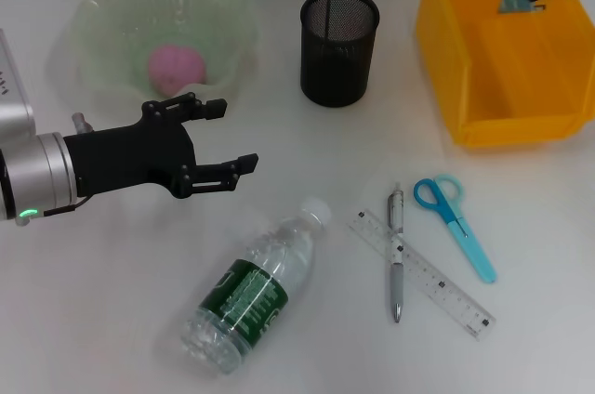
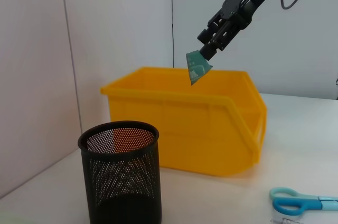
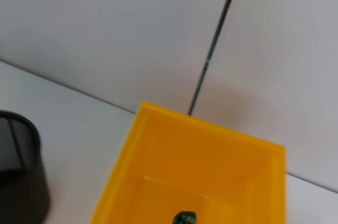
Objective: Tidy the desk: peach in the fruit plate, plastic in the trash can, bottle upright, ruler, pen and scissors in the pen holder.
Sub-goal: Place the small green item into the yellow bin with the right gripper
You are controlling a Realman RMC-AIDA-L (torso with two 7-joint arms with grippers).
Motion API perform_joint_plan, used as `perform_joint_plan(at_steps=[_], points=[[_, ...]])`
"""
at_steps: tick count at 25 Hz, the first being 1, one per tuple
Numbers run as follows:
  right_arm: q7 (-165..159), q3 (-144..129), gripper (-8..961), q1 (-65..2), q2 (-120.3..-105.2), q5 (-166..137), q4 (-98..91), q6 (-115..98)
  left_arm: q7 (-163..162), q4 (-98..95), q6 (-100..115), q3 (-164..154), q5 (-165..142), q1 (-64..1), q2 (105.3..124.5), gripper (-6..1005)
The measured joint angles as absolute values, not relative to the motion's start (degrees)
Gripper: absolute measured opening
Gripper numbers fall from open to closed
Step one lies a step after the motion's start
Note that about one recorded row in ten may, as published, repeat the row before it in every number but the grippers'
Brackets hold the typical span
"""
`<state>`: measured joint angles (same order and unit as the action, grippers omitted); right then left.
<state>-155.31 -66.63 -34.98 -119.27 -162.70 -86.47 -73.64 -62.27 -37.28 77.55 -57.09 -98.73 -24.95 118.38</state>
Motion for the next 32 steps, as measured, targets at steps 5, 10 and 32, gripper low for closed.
perform_joint_plan(at_steps=[5, 10, 32], points=[[-153.1, -64.4, 829, -35.6, -119.14, -157.1, -85.8, -73.9, -62.3, -37.2, 77.5, -57.3, -98.8, -25.1, 118.39, 850], [-155.8, -68.0, 817, -34.1, -119.06, -162.3, -87.4, -72.5, -62.3, -37.2, 77.4, -57.1, -98.8, -25.0, 118.35, 849], [-152.5, -59.6, 789, -33.4, -119.50, -152.7, -85.9, -70.4, -62.4, -37.2, 77.0, -57.3, -99.0, -25.0, 118.38, 844]])
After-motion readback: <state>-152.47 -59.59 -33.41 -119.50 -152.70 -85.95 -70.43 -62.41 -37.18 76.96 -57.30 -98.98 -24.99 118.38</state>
